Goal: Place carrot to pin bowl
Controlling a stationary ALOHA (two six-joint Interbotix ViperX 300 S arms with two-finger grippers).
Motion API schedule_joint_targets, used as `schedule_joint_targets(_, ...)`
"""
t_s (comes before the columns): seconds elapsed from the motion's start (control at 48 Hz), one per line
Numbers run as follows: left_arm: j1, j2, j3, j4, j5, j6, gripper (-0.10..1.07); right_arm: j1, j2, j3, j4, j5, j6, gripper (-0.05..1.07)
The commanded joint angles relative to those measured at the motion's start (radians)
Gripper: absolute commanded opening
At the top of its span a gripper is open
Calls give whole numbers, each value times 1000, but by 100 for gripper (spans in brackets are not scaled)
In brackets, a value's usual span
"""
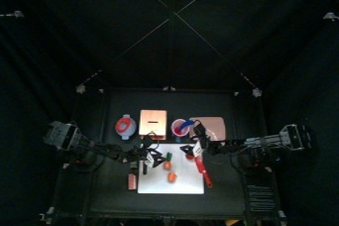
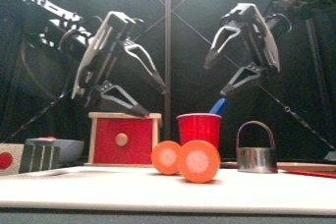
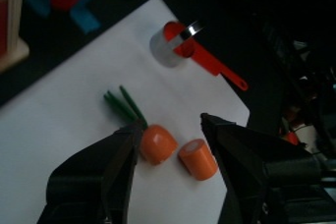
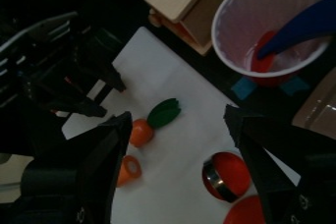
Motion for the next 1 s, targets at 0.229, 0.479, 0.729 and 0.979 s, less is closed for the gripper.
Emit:
schedule_joint_targets(0.229,3,118,-127,-152,107,0,87,-43,-83,64,-55,-25,-3,102)
schedule_joint_targets(0.479,5,150,-110,-176,94,0,87,-54,-84,69,-81,-64,-3,102)
schedule_joint_targets(0.729,5,183,-135,-183,94,2,87,-54,-87,84,-78,-74,-3,102)
schedule_joint_targets(0.979,5,206,-173,-147,103,2,87,-54,-92,94,-75,-74,-3,102)
